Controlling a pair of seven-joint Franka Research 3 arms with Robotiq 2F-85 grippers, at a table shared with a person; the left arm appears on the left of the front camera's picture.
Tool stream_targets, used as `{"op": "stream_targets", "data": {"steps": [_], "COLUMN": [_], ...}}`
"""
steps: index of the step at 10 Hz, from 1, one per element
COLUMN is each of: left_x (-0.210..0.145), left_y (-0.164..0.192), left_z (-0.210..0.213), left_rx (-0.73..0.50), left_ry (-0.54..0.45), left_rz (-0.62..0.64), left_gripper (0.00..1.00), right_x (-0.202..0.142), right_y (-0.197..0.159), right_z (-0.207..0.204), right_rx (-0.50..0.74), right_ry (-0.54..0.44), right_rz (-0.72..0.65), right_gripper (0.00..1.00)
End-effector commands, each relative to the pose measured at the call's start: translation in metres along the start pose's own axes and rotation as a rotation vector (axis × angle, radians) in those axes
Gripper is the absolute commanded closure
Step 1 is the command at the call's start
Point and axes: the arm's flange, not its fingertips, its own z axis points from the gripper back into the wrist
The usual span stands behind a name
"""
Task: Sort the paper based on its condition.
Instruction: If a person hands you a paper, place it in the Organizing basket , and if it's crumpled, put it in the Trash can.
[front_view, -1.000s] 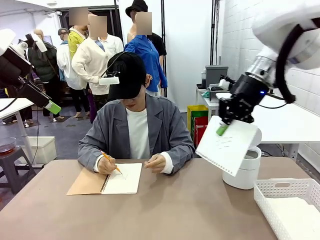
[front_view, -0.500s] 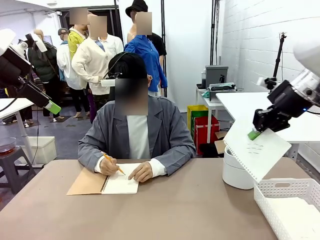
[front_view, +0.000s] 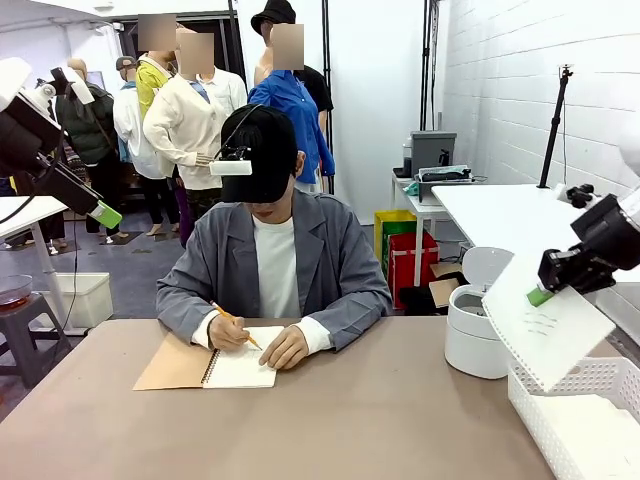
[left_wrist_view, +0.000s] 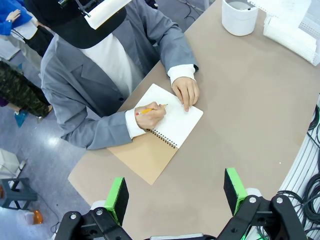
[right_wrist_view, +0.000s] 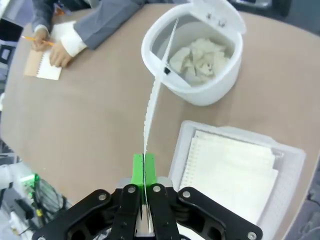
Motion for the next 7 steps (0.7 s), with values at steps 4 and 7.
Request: {"op": "stream_targets", "data": {"steps": [4, 7], "left_x": [-0.001, -0.001], "left_y": [0.000, 0.000], "left_z": [0.000, 0.000], "left_rx": [-0.002, -0.002], "left_ry": [-0.003, -0.003], "left_rz": [0.003, 0.003], "left_gripper": [0.00, 0.00], "right_x": [0.000, -0.009], "right_y": [0.000, -0.002], "right_z": [0.000, 0.004], "right_rx": [0.000, -0.052], "right_ry": [0.000, 0.027], "right_rz": [0.000, -0.010], "right_gripper": [1.00, 1.00]}}
